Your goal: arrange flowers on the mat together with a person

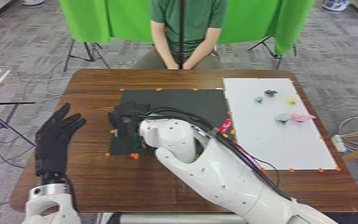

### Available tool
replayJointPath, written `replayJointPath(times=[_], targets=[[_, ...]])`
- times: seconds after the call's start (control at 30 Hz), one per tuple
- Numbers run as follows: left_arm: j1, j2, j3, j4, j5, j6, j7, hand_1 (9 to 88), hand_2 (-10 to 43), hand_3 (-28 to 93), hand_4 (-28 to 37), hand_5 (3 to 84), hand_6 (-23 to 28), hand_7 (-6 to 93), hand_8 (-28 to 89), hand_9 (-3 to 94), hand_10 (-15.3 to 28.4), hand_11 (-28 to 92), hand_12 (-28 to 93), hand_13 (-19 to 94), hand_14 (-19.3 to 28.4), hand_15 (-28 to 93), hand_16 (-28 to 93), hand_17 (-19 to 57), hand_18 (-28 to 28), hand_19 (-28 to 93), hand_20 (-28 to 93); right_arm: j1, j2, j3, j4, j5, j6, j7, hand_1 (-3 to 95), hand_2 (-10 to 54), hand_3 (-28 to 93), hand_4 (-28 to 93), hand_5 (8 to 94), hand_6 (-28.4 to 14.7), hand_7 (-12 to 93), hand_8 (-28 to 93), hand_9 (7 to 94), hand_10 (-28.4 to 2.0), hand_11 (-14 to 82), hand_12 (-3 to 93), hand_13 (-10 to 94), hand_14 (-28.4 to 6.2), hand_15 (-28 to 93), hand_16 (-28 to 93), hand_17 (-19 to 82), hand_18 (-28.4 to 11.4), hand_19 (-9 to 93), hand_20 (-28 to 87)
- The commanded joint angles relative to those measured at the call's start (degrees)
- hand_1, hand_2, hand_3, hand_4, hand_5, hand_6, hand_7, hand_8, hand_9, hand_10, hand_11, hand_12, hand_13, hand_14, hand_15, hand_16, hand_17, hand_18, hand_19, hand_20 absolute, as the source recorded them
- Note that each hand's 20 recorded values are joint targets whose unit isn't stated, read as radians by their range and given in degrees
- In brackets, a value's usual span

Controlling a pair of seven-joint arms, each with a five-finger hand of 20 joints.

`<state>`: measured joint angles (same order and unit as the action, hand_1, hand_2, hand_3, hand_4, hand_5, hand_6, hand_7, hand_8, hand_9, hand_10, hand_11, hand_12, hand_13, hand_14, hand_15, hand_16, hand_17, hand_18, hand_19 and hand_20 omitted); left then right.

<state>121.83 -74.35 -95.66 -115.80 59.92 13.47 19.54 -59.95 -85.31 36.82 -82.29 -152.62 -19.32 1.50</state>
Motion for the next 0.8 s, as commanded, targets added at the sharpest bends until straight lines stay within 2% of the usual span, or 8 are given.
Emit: replayJointPath(times=[0.03,0.27,0.4,0.5,0.53,0.6,0.73,0.8], targets=[[0.85,-0.35,-0.3,0.24,-0.07,-0.81,-0.68,19.5,-2.2,68,-28.1,40.7,5.7,10.0,-5,45.3,13.9,20,14,39,19.9,24,2,7.9,16.2,14,19,0.9,1.07,-0.18,-2.19,0.14,-3.2,0.59,43.5,-9.5,77,-27,59.6,4.7,18,-12,72.5,-11.9,14.7,19.1,75,-6.7,68,35,32,-18.5,62,51],[1.13,-0.14,-0.39,0.03,0.04,-0.76,-0.99,19.9,-2.2,68,-28.0,40.0,5.6,10.1,-5,45.2,13.9,20,15,39,19.9,24,2,7.8,16.2,15,19,2.14,2.9,-0.54,-4.72,2.43,-5.41,2.72,40.5,-9.5,76,-28,46.0,6.3,19,-15,71.1,-12.9,12.5,17.6,75,-7.7,68,34,30,-19.9,61,51],[1.31,0.0,-0.39,0.02,-0.09,-0.78,-0.95,19.8,-2.4,68,-27.8,39.5,5.4,9.9,-5,45.1,13.8,20,15,39,19.8,24,2,7.6,16.4,15,19,2.59,4.39,1.24,-8.24,6.12,-4.31,3.79,38.5,-9.5,76,-28,42.8,5.8,18,-15,70.3,-13.2,11.4,17.3,74,-7.9,67,34,30,-20.2,61,51],[1.4,0.0,-0.77,-0.04,-0.02,-1.47,-1.29,19.9,-2.4,68,-27.8,39.3,5.2,10.0,-5,45.1,13.8,20,15,39,19.8,24,2,7.6,16.4,15,19,2.04,7.45,3.71,-14.53,11.06,-0.08,5.03,37.6,-9.5,76,-28,42.2,5.5,18,-14,70.1,-13.3,11.3,17.3,74,-8.0,67,33,30,-20.3,61,51],[1.02,0.19,-0.75,0.18,-0.05,-1.84,-1.31,19.9,-2.4,68,-27.8,39.4,5.1,10.0,-5,45.1,13.8,20,15,39,19.8,24,2,7.6,16.4,15,19,1.66,9.05,4.88,-17.31,13.57,1.46,6.45,37.3,-9.5,76,-28,42.2,5.4,18,-14,70.2,-13.4,11.3,17.3,74,-8.1,67,33,30,-20.3,61,50],[0.56,-0.08,-0.88,0.47,0.14,-3.25,-1.27,19.9,-2.4,68,-27.7,39.8,5.1,10.2,-5,45.0,13.8,20,15,39,19.8,24,2,7.6,16.4,15,19,-1.67,12.36,9.49,-23.18,17.78,5.52,8.07,37.1,-9.5,75,-28,42.3,5.2,18,-14,70.5,-13.4,11.4,17.4,75,-8.0,67,33,30,-20.5,62,50],[0.95,-0.38,-1.94,0.23,1.71,-5.61,-1.61,20.0,-2.4,67,-27.7,41.1,5.0,10.9,-5,45.1,13.8,20,15,39,19.7,24,2,7.6,16.4,15,19,-13.3,17.87,24.19,-33.1,30.76,12.95,10.27,36.4,-9.5,75,-28,45.3,4.3,17,-14,72.0,-13.3,12.6,17.7,75,-7.7,68,33,30,-20.3,62,50],[1.1,-0.45,-2.25,0.2,1.75,-5.96,-1.51,20.0,-2.6,68,-27.5,42.3,5.1,11.7,-5,45.4,13.9,20,15,39,19.7,24,2,7.6,16.3,14,19,-21.29,18.26,33.91,-36.44,43.7,14.52,9.06,35.9,-9.5,74,-27,48.0,3.9,16,-13,72.5,-13.3,12.9,18.0,75,-7.7,67,33,30,-20.2,62,50]])
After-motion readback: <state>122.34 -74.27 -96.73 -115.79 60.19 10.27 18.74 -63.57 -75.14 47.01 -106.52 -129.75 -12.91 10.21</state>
